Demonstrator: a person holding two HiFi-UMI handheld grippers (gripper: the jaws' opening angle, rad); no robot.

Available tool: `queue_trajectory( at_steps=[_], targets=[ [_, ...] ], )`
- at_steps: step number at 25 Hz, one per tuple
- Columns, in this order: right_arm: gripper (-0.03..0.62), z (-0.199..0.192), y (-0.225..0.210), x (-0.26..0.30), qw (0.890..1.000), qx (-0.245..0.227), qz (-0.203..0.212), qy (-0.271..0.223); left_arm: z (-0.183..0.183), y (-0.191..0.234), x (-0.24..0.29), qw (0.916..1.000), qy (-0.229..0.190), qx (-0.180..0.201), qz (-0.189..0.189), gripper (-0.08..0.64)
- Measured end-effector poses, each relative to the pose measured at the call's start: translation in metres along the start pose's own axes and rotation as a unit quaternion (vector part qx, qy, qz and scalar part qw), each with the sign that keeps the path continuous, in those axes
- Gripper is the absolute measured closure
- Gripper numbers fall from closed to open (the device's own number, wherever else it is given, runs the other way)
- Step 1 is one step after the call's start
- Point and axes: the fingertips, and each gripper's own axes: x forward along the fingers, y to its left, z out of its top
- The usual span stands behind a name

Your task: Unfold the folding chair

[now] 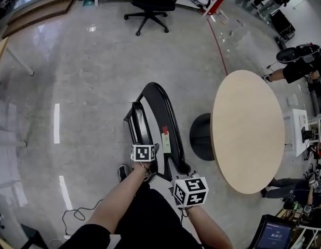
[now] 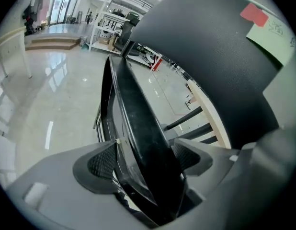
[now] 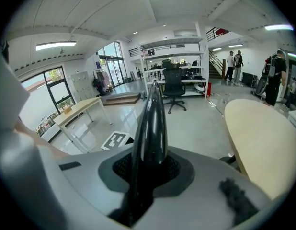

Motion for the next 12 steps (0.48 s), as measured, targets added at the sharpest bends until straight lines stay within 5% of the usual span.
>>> queue_trajectory(
  at_steps=[6,12],
  targets=[
    [0.528,-0.002,-0.002,0.004,1.000,-0.005,0.010,0.005,-0.001,0.001,-0.008,0.9994,-0.003,0.034,-0.007,0.318],
    [0.529,-0.005,-0.025,0.003,0.999,0.037,0.016,0.005,-0.010,0.022,-0.026,0.9996,0.000,0.000,-0.028,0.337]
  ],
)
